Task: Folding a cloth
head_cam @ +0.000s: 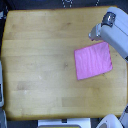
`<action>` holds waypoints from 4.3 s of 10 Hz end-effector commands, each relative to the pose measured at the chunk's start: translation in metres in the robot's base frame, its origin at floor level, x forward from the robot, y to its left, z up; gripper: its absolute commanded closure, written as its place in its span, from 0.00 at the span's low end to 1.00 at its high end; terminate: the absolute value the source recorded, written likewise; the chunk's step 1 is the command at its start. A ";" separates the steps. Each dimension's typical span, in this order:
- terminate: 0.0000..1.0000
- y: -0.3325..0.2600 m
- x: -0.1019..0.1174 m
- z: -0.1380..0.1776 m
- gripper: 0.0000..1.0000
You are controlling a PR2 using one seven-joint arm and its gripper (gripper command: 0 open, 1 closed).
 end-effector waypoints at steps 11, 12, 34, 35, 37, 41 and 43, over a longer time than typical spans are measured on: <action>0.00 -0.104 -0.019 -0.030 0.00; 0.00 -0.107 -0.023 -0.040 0.00; 0.00 -0.126 -0.024 -0.162 0.00; 0.00 -0.127 -0.024 -0.165 0.00; 0.00 -0.128 -0.023 -0.167 0.00; 0.00 -0.135 -0.030 -0.171 0.00; 0.00 -0.133 -0.032 -0.169 1.00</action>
